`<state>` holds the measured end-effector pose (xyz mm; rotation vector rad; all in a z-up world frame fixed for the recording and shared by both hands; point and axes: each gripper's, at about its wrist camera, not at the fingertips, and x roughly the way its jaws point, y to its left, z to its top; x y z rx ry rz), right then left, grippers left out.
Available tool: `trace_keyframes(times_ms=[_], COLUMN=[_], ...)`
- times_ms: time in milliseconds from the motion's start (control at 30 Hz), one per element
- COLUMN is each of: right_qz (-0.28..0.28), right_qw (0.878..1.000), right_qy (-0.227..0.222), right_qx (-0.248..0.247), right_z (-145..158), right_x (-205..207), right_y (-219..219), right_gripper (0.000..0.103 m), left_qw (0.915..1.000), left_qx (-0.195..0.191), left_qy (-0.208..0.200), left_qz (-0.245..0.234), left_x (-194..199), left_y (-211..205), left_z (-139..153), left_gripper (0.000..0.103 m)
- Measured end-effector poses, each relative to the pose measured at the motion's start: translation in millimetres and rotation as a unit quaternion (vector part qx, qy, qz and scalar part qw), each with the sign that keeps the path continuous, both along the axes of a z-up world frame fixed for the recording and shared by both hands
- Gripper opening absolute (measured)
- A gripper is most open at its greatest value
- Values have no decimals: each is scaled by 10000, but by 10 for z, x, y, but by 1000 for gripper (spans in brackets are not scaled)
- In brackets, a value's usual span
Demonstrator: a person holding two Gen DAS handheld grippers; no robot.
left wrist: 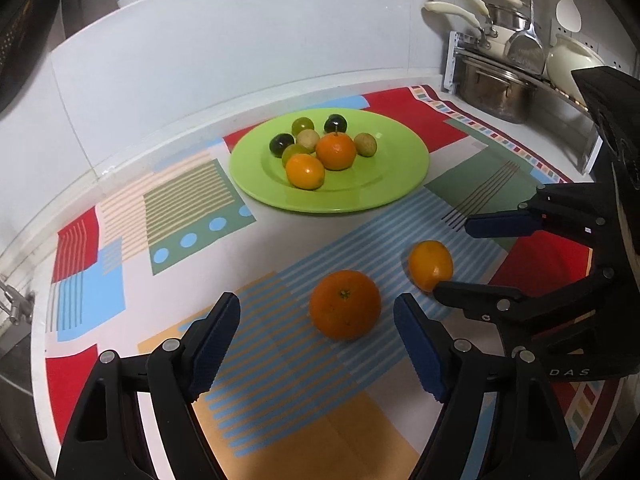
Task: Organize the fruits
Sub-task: 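Move both open grippers back toward the last two oranges, then grasp a large orange with the left gripper while the right grasps another orange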
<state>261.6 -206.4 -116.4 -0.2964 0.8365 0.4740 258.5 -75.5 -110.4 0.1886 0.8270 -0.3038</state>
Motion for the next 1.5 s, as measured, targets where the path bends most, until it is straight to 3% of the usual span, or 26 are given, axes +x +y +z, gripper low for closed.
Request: trace_keyframes(times_ms=[367, 633, 867, 1500], right_qz=[26, 30, 62, -416], right_qw=[9997, 9992, 9989, 9946], right_qy=[146, 200, 224, -102], right_qx=[199, 351, 419, 943], right_z=[-108, -146, -145, 258], right_x=[151, 224, 217, -43], right_y=[-8, -16, -1, -200], right_gripper=[57, 50, 37, 37], left_qw=[9994, 9967, 9973, 9983], left_qx=[-230, -524, -473, -562], left_qy=[254, 602, 569, -61], left_qz=[-54, -138, -10, 164], left_x=[103, 173, 149, -71], left_y=[-18, -44, -52, -58], left_z=[-90, -158, -112, 363], left_gripper=[62, 42, 42, 42])
